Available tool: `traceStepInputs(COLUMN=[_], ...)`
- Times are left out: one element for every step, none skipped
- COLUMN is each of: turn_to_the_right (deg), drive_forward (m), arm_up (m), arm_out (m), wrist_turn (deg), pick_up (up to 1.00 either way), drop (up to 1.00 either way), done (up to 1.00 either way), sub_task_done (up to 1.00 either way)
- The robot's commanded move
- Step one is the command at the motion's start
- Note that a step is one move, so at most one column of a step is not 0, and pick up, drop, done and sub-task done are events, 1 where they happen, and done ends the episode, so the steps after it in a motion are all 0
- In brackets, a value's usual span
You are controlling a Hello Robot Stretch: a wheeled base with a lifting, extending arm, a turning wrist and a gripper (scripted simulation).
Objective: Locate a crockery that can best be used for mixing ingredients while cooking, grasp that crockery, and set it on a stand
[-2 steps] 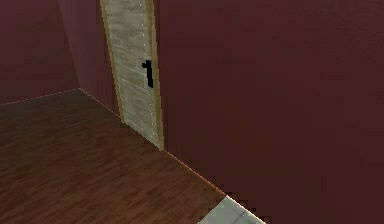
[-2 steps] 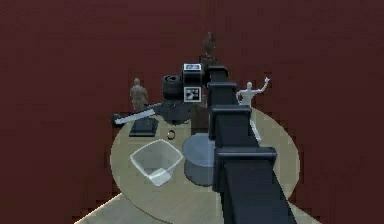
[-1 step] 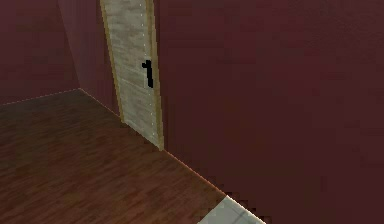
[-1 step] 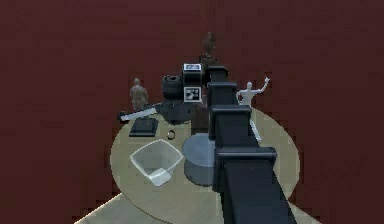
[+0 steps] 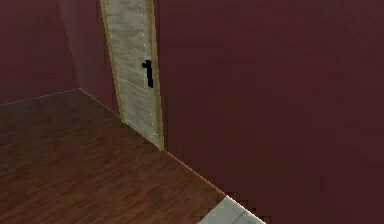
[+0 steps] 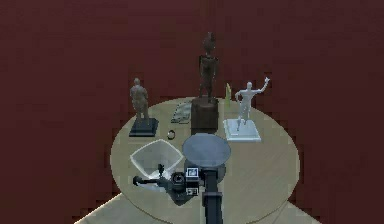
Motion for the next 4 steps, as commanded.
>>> traceStepInputs(turn_to_the_right=[0.0,0.0,0.0,0.0], drive_forward=[0.00,0.00,0.00,0.00], arm_up=[0.00,0.10,0.18,0.00], arm_out=[0.00,0.00,0.00,0.00], wrist_turn=[0.0,0.0,0.0,-45.0], pick_up=[1.00,0.00,0.00,0.00], drop=[0.00,0.00,0.00,0.00], done=[0.00,0.00,0.00,0.00], sub_task_done=[0.00,0.00,0.00,0.00])
